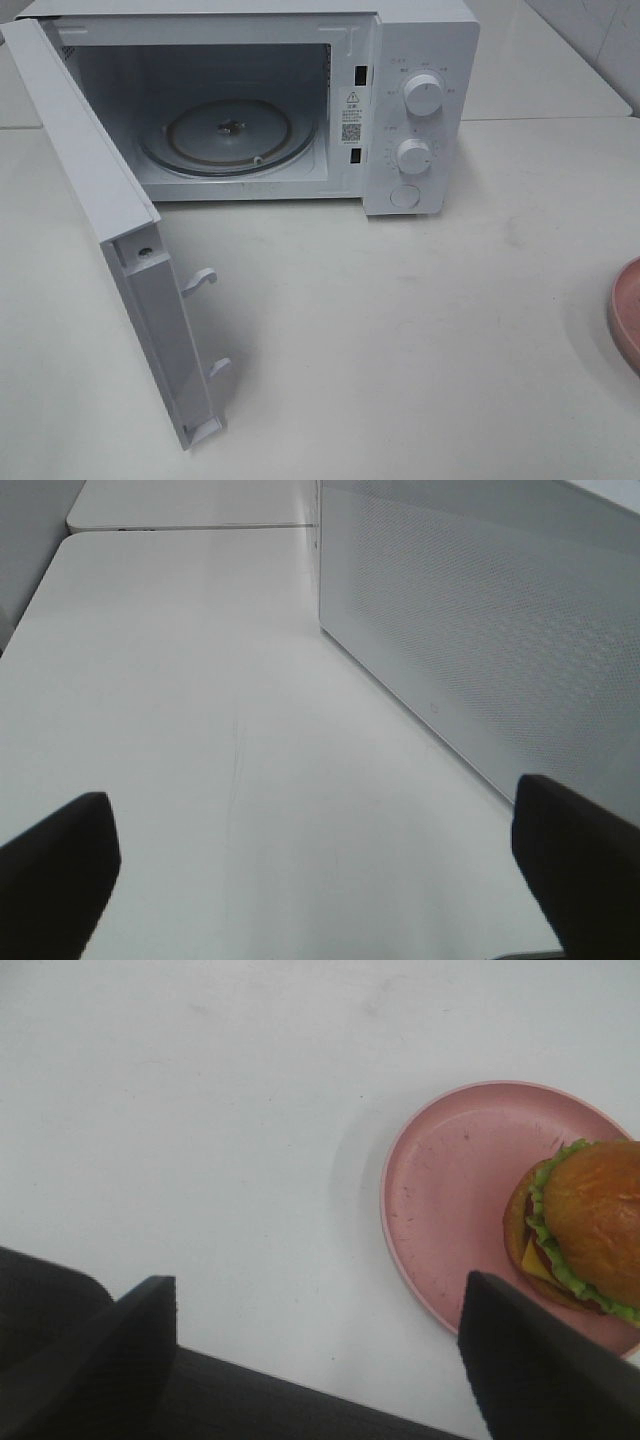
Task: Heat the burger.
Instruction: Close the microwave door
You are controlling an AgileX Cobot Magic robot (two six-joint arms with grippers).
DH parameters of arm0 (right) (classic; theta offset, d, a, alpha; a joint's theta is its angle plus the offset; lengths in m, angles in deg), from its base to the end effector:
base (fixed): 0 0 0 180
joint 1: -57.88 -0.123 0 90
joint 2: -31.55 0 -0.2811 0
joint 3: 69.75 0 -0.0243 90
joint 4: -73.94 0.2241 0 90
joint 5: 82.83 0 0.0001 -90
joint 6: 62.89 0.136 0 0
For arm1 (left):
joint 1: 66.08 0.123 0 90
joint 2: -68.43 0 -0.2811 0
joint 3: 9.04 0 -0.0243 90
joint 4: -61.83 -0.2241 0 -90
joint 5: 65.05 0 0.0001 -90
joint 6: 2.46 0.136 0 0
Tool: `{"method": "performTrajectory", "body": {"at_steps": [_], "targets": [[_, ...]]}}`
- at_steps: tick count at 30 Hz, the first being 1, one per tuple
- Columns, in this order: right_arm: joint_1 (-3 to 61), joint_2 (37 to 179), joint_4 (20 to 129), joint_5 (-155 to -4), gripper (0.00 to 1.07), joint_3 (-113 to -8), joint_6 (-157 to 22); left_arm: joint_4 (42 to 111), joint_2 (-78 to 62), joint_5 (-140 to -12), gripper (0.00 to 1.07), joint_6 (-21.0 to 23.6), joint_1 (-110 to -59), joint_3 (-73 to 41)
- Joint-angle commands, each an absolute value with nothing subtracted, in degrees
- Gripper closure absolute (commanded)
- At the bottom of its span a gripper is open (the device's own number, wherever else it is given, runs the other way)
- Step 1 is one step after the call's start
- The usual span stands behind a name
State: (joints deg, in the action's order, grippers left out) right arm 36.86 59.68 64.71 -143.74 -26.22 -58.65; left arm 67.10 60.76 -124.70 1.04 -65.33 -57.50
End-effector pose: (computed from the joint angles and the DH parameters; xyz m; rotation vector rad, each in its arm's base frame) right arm 0.0598 0.0026 0.2585 -0.3543 2.2720 0.0239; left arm 0.0162 -0.0106 0.2468 0.0518 2.0173 -0.0626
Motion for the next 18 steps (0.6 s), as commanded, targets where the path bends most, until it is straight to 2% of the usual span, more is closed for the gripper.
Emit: {"method": "performTrajectory", "body": {"at_steps": [1, 14, 18], "targets": [[41.21, 54.52, 67.06, -143.56, 0.31, -24.73, -59.62, 67.10, 62.02, -124.58, 0.07, 1.09, -65.16, -57.68], [52.61, 41.05, 67.46, -142.25, 0.31, -21.69, -58.88, 67.10, 62.02, -124.58, 0.07, 1.09, -65.16, -57.68], [54.10, 38.82, 67.58, -142.25, 0.31, -21.69, -58.88, 67.10, 62.02, -124.58, 0.07, 1.09, -65.16, -57.68]]}}
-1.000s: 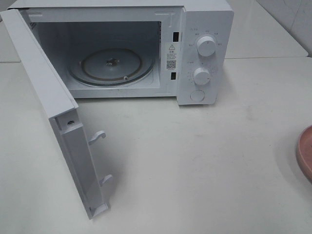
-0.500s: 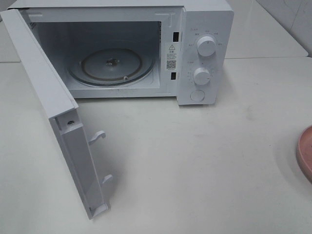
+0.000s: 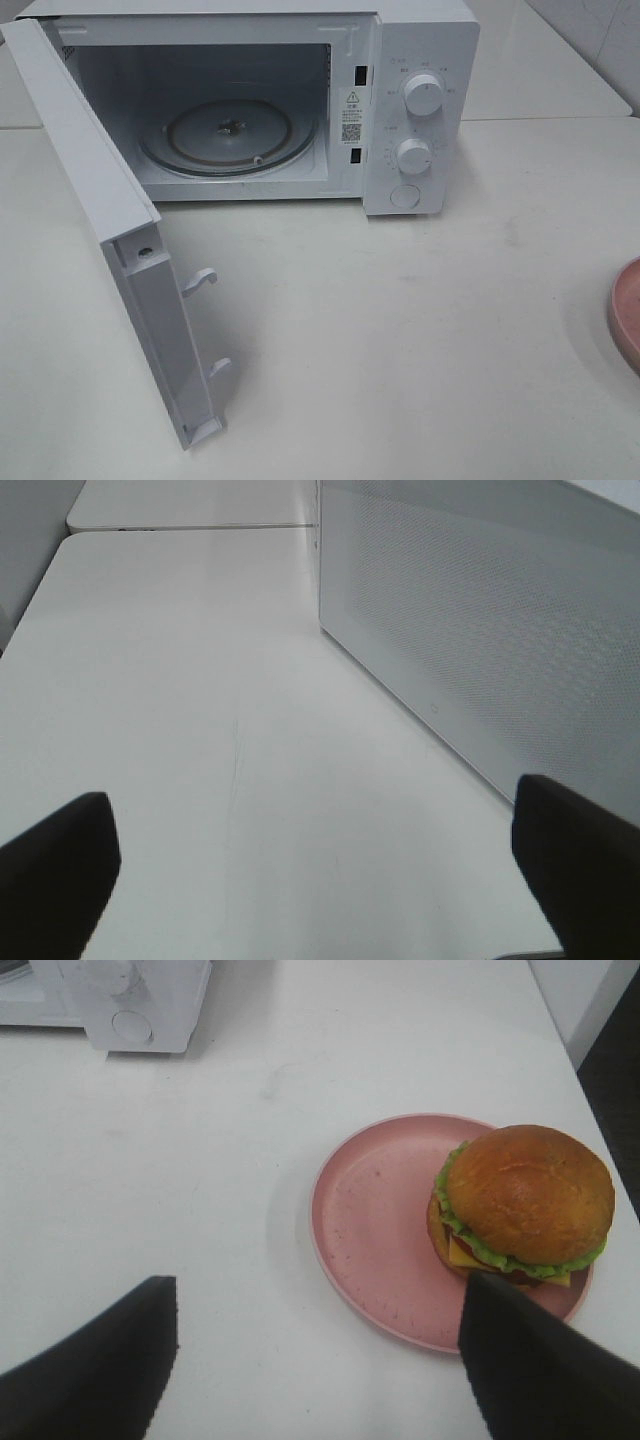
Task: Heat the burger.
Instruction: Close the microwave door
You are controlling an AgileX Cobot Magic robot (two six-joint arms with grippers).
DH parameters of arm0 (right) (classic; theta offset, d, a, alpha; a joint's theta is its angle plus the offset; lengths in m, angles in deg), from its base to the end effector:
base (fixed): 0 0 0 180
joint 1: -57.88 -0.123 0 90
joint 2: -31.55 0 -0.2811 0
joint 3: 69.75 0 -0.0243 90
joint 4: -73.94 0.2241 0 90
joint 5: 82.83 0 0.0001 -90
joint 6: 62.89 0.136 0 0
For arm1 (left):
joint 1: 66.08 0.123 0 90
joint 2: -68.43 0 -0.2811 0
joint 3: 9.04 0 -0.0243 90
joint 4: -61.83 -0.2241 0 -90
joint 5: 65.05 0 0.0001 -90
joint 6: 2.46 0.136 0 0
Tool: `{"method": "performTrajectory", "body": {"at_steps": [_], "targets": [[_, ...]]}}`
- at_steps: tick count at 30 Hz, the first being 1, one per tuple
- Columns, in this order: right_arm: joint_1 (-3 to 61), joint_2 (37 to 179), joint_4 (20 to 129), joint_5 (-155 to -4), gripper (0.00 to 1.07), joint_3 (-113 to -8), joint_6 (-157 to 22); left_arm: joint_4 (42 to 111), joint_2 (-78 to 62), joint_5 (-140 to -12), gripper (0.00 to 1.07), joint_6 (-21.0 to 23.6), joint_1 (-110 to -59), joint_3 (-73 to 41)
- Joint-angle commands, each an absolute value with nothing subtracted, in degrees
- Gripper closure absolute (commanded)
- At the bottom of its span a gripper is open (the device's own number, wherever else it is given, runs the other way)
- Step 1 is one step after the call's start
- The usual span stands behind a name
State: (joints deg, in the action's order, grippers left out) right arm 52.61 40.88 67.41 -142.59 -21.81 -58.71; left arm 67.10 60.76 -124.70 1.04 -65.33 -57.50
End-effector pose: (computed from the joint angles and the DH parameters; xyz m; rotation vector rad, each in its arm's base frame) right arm 0.0198 -0.0116 0.2489 -0.0164 2.0374 -0.0330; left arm 0.0162 -0.0106 0.2468 0.0518 2.0173 -0.0626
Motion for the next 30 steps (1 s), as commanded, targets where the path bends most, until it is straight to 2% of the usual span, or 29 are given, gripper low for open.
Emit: {"method": "performTrajectory", "body": {"at_steps": [1, 30], "targets": [[54.45, 38.02, 67.58, -142.25, 0.31, -21.69, -58.88, 67.10, 62.02, -124.58, 0.07, 1.09, -65.16, -57.68], [54.45, 37.73, 67.58, -142.25, 0.31, -21.63, -58.76, 67.10, 62.02, -124.58, 0.07, 1.09, -65.16, -57.68]]}}
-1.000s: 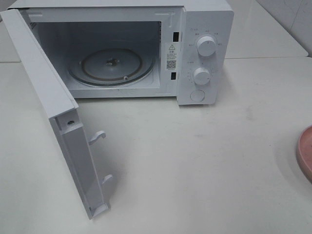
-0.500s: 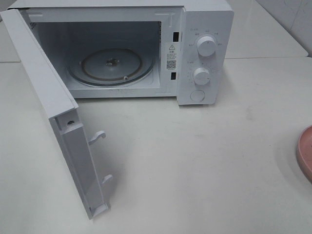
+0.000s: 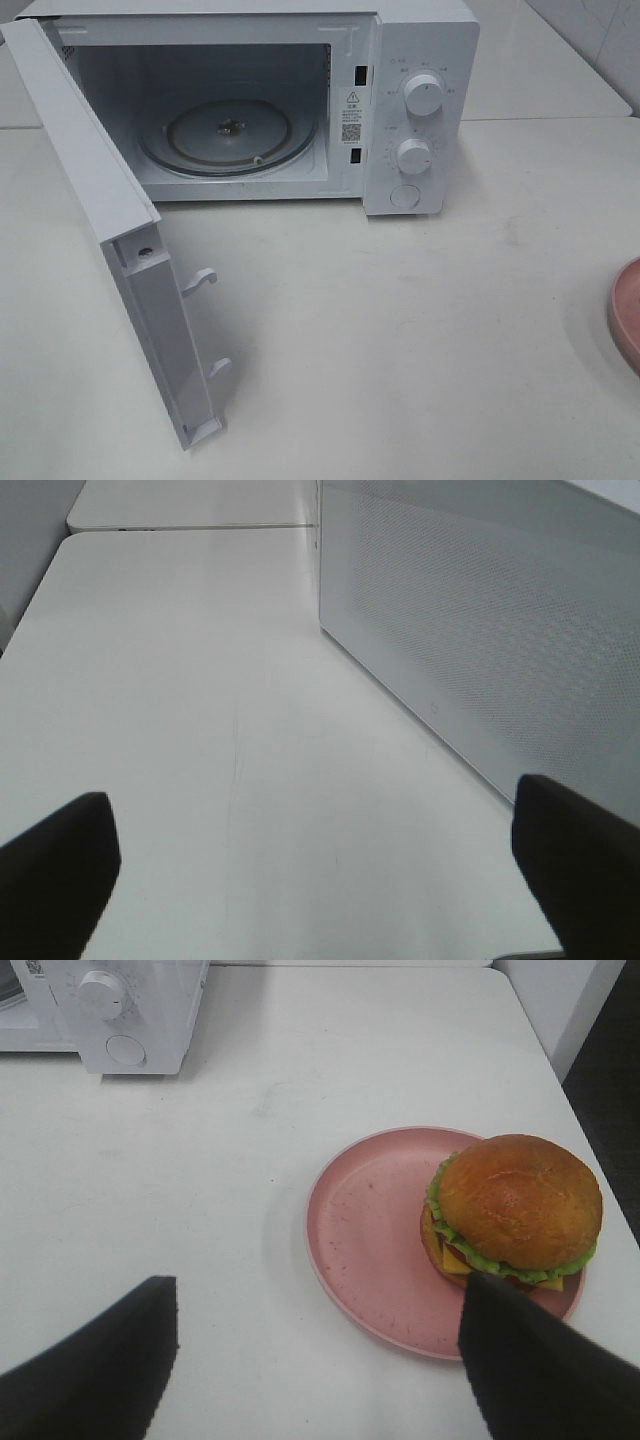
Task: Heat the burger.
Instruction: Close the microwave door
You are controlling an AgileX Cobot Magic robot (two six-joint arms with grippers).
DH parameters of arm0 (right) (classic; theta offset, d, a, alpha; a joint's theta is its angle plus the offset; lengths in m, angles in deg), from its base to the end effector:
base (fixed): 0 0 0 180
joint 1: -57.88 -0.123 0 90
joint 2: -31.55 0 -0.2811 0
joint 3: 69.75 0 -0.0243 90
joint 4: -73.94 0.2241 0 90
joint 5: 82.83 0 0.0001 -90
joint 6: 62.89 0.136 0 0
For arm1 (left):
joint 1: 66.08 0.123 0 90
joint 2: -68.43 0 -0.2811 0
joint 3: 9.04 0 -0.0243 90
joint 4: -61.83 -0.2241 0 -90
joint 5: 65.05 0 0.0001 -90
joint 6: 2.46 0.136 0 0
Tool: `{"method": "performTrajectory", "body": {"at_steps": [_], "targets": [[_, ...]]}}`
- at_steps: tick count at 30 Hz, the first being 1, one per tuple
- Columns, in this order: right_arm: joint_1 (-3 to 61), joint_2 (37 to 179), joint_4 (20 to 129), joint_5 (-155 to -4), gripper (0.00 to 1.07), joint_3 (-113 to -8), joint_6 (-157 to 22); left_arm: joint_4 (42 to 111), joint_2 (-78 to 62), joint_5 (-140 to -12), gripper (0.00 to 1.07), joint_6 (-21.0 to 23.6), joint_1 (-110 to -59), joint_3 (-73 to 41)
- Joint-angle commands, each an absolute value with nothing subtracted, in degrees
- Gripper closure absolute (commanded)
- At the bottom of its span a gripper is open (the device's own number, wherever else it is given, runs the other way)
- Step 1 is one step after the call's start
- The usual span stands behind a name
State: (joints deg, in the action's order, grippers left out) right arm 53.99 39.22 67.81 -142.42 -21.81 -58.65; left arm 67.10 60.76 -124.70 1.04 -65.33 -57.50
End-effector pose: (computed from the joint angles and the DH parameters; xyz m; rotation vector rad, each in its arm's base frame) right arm 0.0161 -0.0115 0.2497 0.0105 2.0063 -0.0366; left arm 0.0162 -0.0106 0.2468 0.0518 2.0173 -0.0626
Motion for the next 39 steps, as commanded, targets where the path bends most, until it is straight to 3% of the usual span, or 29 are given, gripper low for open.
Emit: {"method": "performTrajectory", "body": {"at_steps": [1, 39], "targets": [[54.45, 37.73, 67.58, -142.25, 0.31, -21.63, -58.76, 67.10, 62.02, -124.58, 0.07, 1.09, -65.16, -57.68], [54.45, 37.73, 67.58, -142.25, 0.31, -21.63, -58.76, 67.73, 61.97, -123.32, 0.07, 1.04, -65.16, -56.70]]}}
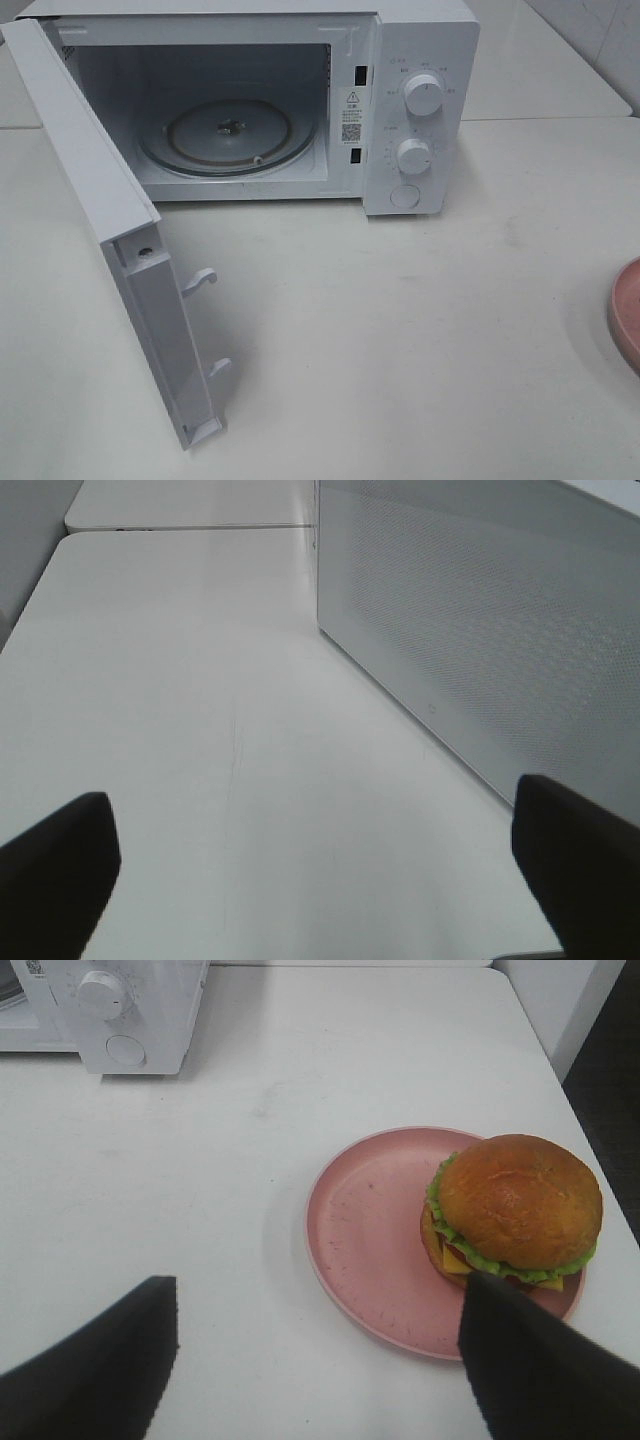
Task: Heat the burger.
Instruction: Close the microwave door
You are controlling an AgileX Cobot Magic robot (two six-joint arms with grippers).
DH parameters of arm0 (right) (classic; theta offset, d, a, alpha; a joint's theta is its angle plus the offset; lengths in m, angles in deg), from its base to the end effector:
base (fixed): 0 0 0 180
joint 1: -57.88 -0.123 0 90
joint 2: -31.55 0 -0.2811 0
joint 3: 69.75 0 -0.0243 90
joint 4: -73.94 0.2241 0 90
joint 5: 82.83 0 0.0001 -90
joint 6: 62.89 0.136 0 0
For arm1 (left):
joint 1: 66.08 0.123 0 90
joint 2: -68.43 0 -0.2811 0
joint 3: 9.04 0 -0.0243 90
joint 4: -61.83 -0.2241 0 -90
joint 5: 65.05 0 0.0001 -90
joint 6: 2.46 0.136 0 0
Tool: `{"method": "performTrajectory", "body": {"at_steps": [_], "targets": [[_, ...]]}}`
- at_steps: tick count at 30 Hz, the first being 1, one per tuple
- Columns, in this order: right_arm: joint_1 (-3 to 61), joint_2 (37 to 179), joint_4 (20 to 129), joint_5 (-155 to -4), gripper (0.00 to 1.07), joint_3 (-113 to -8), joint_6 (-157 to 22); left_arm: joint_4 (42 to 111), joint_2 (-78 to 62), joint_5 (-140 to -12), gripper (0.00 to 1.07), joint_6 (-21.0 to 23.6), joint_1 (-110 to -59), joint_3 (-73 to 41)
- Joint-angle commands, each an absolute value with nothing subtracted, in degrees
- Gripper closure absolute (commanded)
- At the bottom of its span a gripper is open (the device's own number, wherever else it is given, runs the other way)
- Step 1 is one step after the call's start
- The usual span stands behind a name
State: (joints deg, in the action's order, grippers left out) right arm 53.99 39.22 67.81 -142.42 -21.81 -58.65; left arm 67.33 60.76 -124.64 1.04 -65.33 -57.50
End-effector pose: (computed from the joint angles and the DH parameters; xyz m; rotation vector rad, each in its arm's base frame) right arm 0.0161 -0.0115 0.2497 0.0105 2.0063 -0.0366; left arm 0.0163 -0.0110 0.2469 0.0518 2.0160 -0.0673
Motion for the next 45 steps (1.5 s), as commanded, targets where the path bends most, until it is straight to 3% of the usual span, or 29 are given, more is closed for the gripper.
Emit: {"method": "performTrajectory", "body": {"at_steps": [1, 5, 7, 8, 10, 11, 13, 14, 16, 17, 18, 19, 21, 25, 27, 30, 32, 38, 40, 43, 45], "targets": [[54.45, 37.73, 67.58, -142.25, 0.31, -21.63, -58.76, 67.73, 61.74, -122.69, 0.07, 1.04, -65.16, -56.19], [54.45, 37.73, 67.58, -142.25, 0.31, -21.63, -58.76, 67.55, 58.81, -119.25, 0.16, 1.09, -65.16, -55.38], [54.45, 37.73, 67.58, -142.25, 0.31, -21.63, -58.76, 67.67, 55.38, -115.87, 0.28, 1.15, -65.16, -55.38], [54.45, 37.73, 67.58, -142.25, 0.31, -21.63, -58.76, 67.67, 55.38, -115.87, 0.28, 1.15, -65.16, -55.38], [54.45, 37.73, 67.58, -142.25, 0.31, -21.63, -58.76, 67.73, 51.02, -113.53, 0.43, 1.15, -65.16, -55.38], [54.45, 37.73, 67.58, -142.25, 0.31, -21.63, -58.76, 67.73, 51.02, -113.53, 0.43, 1.15, -65.16, -55.38], [54.45, 37.73, 67.58, -142.25, 0.31, -21.63, -58.76, 67.55, 46.27, -111.69, 0.58, 1.15, -65.16, -55.56], [54.45, 37.73, 67.58, -142.25, 0.31, -21.63, -58.76, 67.55, 46.27, -111.69, 0.58, 1.15, -65.16, -55.56], [54.45, 37.73, 67.58, -142.25, 0.31, -21.63, -58.76, 67.61, 41.45, -108.60, 0.75, 1.15, -65.22, -55.56], [54.45, 37.73, 67.58, -142.25, 0.31, -21.63, -58.76, 67.61, 41.45, -108.60, 0.75, 1.15, -65.22, -55.56], [54.45, 37.73, 67.58, -142.25, 0.31, -21.63, -58.76, 67.50, 38.59, -105.16, 0.92, 1.15, -65.39, -55.84], [54.45, 37.73, 67.58, -142.25, 0.31, -21.63, -58.76, 67.55, 37.56, -103.50, 1.00, 1.15, -65.39, -56.19], [54.45, 37.73, 67.58, -142.25, 0.31, -21.63, -58.76, 67.55, 35.44, -99.60, 1.07, 1.26, -65.39, -57.28], [54.45, 37.73, 67.58, -142.25, 0.31, -21.63, -58.76, 67.55, 32.46, -92.44, 1.07, 2.07, -65.62, -59.51], [54.45, 37.73, 67.58, -142.25, 0.31, -21.63, -58.76, 67.78, 28.73, -80.69, 1.07, 5.39, -65.62, -63.35], [54.45, 37.73, 67.58, -142.25, 0.31, -21.63, -58.76, 67.78, 27.70, -77.49, 1.07, 6.31, -65.62, -64.38], [54.45, 37.73, 67.58, -142.25, 0.31, -21.63, -58.76, 67.78, 24.55, -68.03, 1.07, 7.68, -65.62, -67.47], [54.45, 37.73, 67.58, -142.25, 0.31, -21.63, -58.76, 67.67, 18.31, -53.19, 1.07, 7.62, -65.62, -70.57], [54.45, 37.73, 67.58, -142.25, 0.31, -21.63, -58.76, 66.35, 12.63, -42.08, 1.07, 7.17, -65.62, -72.23], [54.45, 37.73, 67.58, -142.25, 0.31, -21.63, -58.76, 65.72, 11.03, -39.10, 1.07, 6.88, -65.62, -72.57], [54.45, 37.73, 67.58, -142.25, 0.31, -21.63, -58.76, 61.83, 4.90, -33.02, 1.07, 2.41, -65.62, -72.69]]}}
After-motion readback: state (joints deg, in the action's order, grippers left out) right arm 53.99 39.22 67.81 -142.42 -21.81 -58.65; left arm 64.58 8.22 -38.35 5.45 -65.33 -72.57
